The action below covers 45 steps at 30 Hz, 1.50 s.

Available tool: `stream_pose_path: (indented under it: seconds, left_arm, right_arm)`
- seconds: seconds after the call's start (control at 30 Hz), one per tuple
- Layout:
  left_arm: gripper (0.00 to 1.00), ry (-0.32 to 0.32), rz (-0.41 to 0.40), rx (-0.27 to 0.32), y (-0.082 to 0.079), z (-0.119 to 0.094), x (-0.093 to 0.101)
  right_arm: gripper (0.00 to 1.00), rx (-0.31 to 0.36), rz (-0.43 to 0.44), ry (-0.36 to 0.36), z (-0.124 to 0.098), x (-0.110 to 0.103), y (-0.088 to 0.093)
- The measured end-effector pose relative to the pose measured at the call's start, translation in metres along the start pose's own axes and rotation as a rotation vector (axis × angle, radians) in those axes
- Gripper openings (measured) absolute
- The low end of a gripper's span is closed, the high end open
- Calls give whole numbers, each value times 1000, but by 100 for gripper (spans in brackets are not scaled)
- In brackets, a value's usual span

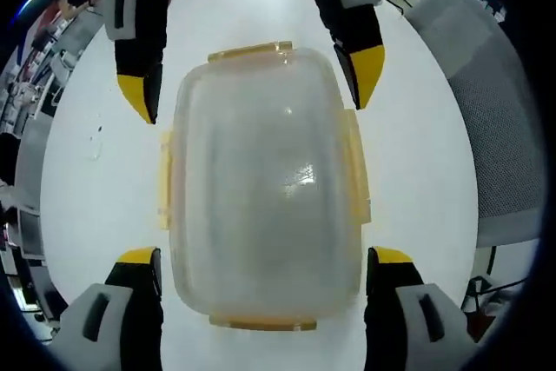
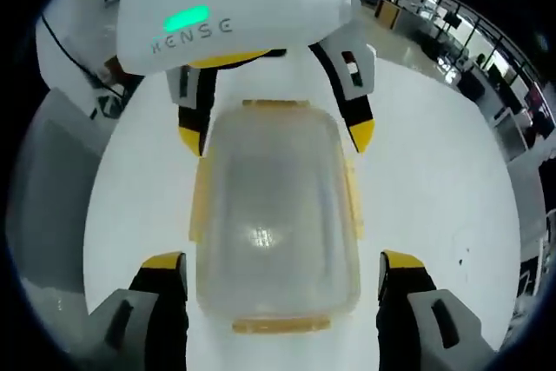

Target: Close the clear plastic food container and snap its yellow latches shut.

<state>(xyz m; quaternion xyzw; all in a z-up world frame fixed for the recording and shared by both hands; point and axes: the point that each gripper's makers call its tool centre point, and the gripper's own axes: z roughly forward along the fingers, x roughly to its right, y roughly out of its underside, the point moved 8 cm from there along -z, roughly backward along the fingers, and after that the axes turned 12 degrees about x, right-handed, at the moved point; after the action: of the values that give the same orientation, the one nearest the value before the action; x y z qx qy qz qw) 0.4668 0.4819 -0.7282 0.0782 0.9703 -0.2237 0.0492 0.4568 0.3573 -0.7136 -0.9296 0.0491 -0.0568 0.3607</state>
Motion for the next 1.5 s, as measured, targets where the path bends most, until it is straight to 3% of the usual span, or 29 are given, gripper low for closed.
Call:
stream_pose_path:
  seconds: [0.1, 0.27, 0.3, 0.4, 0.47, 0.53, 0.63, 0.77, 0.83, 0.93, 1.0, 1.1, 1.33, 1.5]
  left_arm:
    - [89, -5, -18, 57, 2, -4, 1]
    - [94, -24, -94, 152, 5, -9, 2]
    - [96, -27, -135, 212, 6, -10, 3]
    - [98, -63, -165, 308, 8, -14, 4]
    - [98, -84, -195, 356, 10, -15, 4]
    - [99, -142, -227, 448, 13, -18, 4]
    - [99, -175, -344, 517, 18, -19, 9]
    - [99, -225, -410, 624, 17, -20, 16]
    - [99, -244, -435, 652, 17, -19, 19]
    - [99, -277, -519, 745, 14, -20, 20]
    - [99, -281, -571, 789, 15, -19, 22]
    - [99, -296, -598, 795, 19, -19, 21]
    - [99, -341, -656, 806, 27, -22, 22]
    - [99, -348, -660, 809, 31, -24, 28]
  right_arm:
    - [91, 86, 69, 26, -1, -2, 3]
    - [88, 151, 153, 62, -4, -7, 12]
    - [88, 197, 178, 84, -5, -9, 12]
    - [88, 296, 233, 143, -9, -10, 11]
    - [87, 315, 248, 161, -10, -11, 13]
    - [86, 337, 265, 184, -10, -14, 15]
    - [87, 397, 307, 236, -11, -15, 16]
    - [85, 521, 377, 318, -13, -15, 16]
    - [82, 549, 400, 334, -13, -16, 16]
    - [81, 605, 446, 370, -12, -19, 14]
    - [83, 604, 462, 379, -10, -20, 14]
    - [89, 599, 457, 390, -7, -21, 14]
    - [90, 603, 450, 419, -11, -21, 14]
    - [89, 642, 491, 443, -19, -21, 17]
